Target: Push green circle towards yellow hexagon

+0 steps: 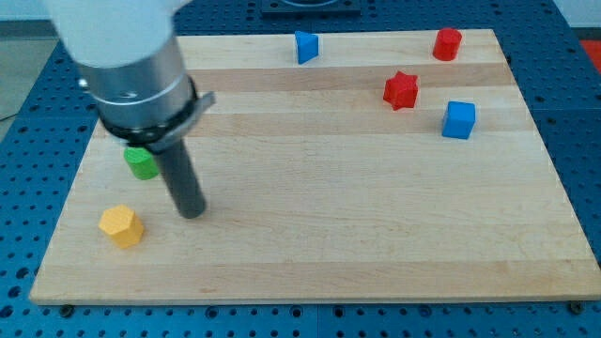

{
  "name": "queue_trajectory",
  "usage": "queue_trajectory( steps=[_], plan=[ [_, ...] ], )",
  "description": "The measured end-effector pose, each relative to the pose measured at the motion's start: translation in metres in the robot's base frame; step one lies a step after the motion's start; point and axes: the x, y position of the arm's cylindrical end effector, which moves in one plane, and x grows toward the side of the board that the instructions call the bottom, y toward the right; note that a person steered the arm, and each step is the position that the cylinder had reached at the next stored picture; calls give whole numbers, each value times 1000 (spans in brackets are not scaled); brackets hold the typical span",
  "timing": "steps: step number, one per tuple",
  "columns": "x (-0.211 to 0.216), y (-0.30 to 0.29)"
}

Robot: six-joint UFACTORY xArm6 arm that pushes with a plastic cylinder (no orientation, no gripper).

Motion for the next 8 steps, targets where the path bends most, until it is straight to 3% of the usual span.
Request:
queue_trajectory(
  steps=[1,2,6,8],
  plan=[
    [0,-61],
    [4,-76],
    [-23,-67],
    [-74,-115]
  ],
)
